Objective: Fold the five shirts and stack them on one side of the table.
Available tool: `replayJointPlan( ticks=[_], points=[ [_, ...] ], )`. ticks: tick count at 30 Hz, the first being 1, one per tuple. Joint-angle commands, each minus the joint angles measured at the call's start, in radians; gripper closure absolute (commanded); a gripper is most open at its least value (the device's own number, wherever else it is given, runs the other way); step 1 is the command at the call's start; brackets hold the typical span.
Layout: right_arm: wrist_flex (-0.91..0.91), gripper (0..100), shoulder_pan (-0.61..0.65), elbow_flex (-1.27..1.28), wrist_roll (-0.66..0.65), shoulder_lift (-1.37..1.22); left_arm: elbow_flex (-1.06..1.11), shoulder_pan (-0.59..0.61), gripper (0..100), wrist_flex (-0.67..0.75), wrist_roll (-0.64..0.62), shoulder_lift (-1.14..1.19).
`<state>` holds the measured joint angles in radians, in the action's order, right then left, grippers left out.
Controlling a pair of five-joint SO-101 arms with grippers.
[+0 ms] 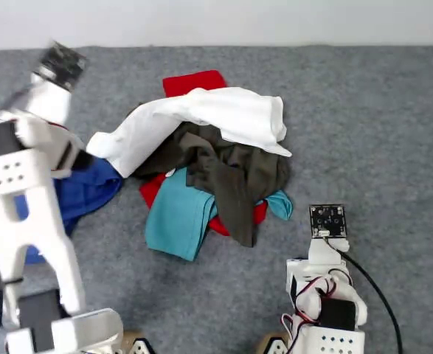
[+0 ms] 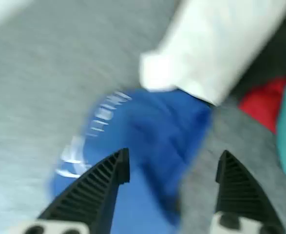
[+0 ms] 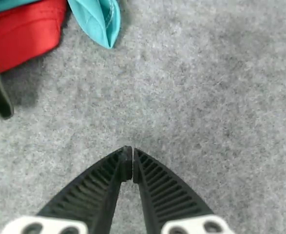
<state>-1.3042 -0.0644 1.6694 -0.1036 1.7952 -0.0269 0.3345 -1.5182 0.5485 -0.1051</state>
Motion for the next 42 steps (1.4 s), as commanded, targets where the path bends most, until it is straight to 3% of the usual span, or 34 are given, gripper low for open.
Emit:
replayJointPlan(
  ticks=[1,7,10,15,20,29,38,42],
  points=[
    [-0.002,99.0,-0.005,0.014,0.008,0.012,0.074,0.028,72,0.066,0.011,0.101],
    [-0.002,99.0,-0.005,0.014,0.008,0.012,0.07,0.207,74,0.247,0.018,0.361],
    [-0.002,99.0,-0.005,0.014,0.008,0.012,0.028,0.302,74,0.287,0.081,0.471],
    [-0.002,99.0,-0.005,0.014,0.008,0.012,-0.137,0.442,74,0.218,0.092,0.549],
    [-0.002,99.0,-0.005,0.014,0.008,0.012,-0.337,0.47,74,0.052,0.092,0.512],
    [-0.002,99.0,-0.005,0.014,0.008,0.012,-0.59,0.296,74,-0.236,0.089,0.376],
    [-0.002,99.0,-0.005,0.014,0.008,0.012,-0.496,-0.041,68,-0.167,0.087,0.404],
    [-0.002,99.0,-0.005,0.014,0.008,0.012,-0.504,-0.166,65,-0.075,-0.026,0.462]
  ],
)
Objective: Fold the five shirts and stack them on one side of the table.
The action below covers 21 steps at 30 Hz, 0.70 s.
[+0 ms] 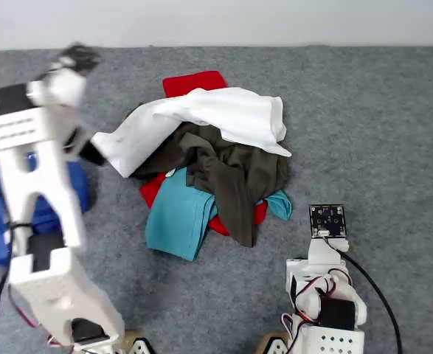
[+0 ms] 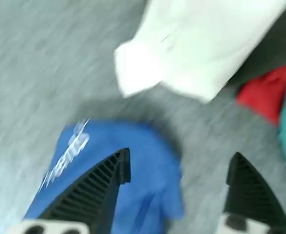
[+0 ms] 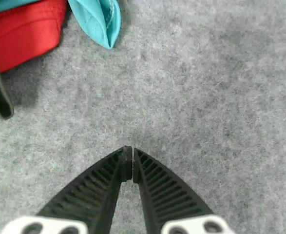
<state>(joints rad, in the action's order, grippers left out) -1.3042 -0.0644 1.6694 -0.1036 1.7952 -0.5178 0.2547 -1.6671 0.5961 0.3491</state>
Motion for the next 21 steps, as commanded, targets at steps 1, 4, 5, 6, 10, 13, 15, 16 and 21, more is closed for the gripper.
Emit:
replayJointPlan(
  ticks=[1,4,5,6,10,13,15,16,21],
  points=[
    [-0.002,99.0,-0.005,0.014,0.008,0.012,-0.013,-0.109,64,0.1,-0.098,0.02],
    [-0.002,99.0,-0.005,0.014,0.008,0.012,-0.013,-0.172,62,0.161,-0.124,0.057],
    [-0.002,99.0,-0.005,0.014,0.008,0.012,-0.013,-0.19,62,0.18,-0.133,0.072],
    [-0.002,99.0,-0.005,0.014,0.008,0.012,-0.013,-0.206,62,0.201,-0.149,0.087],
    [-0.002,99.0,-0.005,0.014,0.008,0.012,-0.013,-0.249,62,0.304,-0.215,0.164],
    [-0.002,99.0,-0.005,0.014,0.008,0.012,-0.013,-0.267,63,0.37,-0.278,0.236],
    [-0.002,99.0,-0.005,0.014,0.008,0.012,-0.013,-0.269,66,0.411,-0.305,0.282],
    [-0.002,99.0,-0.005,0.014,0.008,0.012,-0.013,-0.269,68,0.427,-0.31,0.304],
    [-0.002,99.0,-0.005,0.014,0.008,0.012,-0.013,-0.261,87,0.451,-0.305,0.368]
  ],
)
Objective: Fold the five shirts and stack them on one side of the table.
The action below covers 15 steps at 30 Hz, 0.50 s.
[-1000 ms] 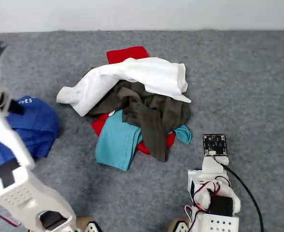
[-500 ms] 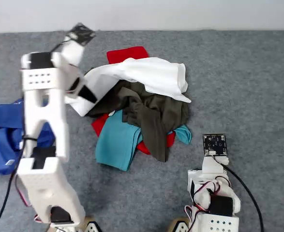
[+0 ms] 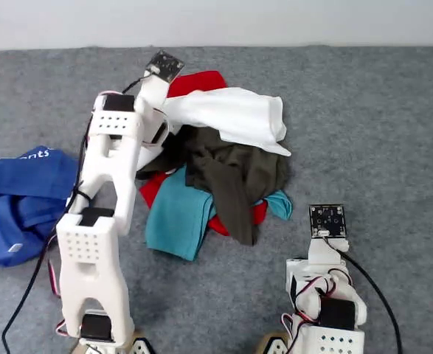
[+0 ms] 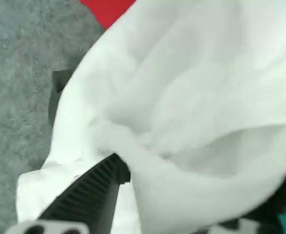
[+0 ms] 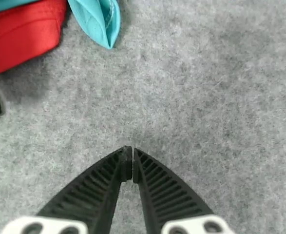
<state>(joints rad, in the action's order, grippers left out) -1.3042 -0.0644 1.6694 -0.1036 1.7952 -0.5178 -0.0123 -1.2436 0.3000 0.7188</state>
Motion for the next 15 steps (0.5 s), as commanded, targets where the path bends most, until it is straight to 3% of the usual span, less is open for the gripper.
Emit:
replayJointPlan(
  ticks=[1,3,15],
  points=[
    [-0.002,99.0,-0.005,0.014,0.008,0.012,-0.013,0.006,92,0.025,-0.009,0.003],
    [-0.002,99.0,-0.005,0.014,0.008,0.012,-0.013,0.008,99,0.021,-0.009,0.002],
    [-0.002,99.0,-0.005,0.014,0.008,0.012,-0.358,0.031,99,-0.382,-0.015,-0.19]
  ],
)
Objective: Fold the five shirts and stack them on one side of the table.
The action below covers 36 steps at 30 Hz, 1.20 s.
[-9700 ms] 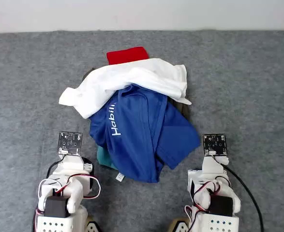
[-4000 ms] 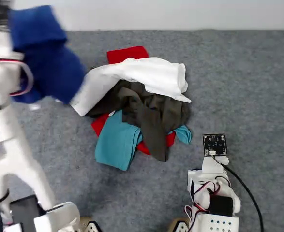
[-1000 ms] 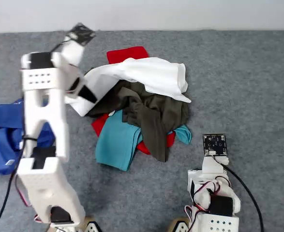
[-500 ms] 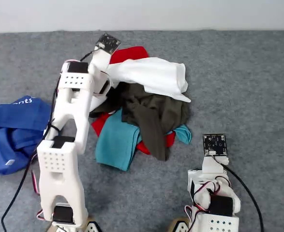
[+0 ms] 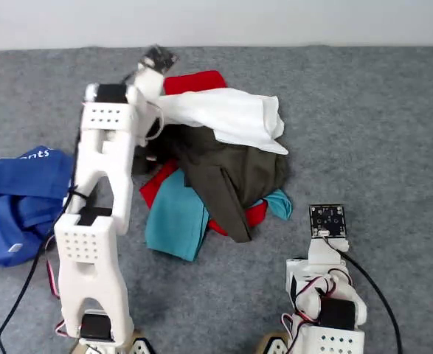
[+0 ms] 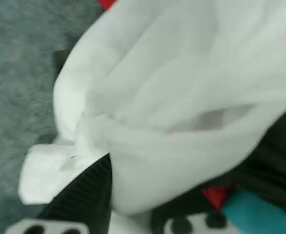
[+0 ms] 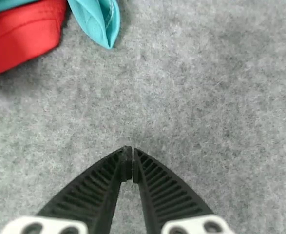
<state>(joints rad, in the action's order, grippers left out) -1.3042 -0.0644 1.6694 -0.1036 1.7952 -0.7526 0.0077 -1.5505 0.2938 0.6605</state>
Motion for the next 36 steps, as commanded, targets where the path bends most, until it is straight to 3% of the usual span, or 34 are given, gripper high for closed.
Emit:
replayJointPlan(
  ticks=[1,7,11,27,36],
  points=[
    [-0.002,99.0,-0.005,0.014,0.008,0.012,-0.157,0.011,99,-0.095,-0.009,-0.158],
    [-0.002,99.0,-0.005,0.014,0.008,0.012,-0.338,0.074,99,-0.144,-0.071,-0.305],
    [-0.002,99.0,-0.005,0.014,0.008,0.012,-0.407,0.184,99,-0.144,-0.143,-0.37],
    [-0.002,99.0,-0.005,0.014,0.008,0.012,-0.682,0.752,99,-0.135,-0.149,-0.466],
    [-0.002,99.0,-0.005,0.014,0.008,0.012,-0.697,0.907,99,-0.063,-0.15,-0.465]
  ],
)
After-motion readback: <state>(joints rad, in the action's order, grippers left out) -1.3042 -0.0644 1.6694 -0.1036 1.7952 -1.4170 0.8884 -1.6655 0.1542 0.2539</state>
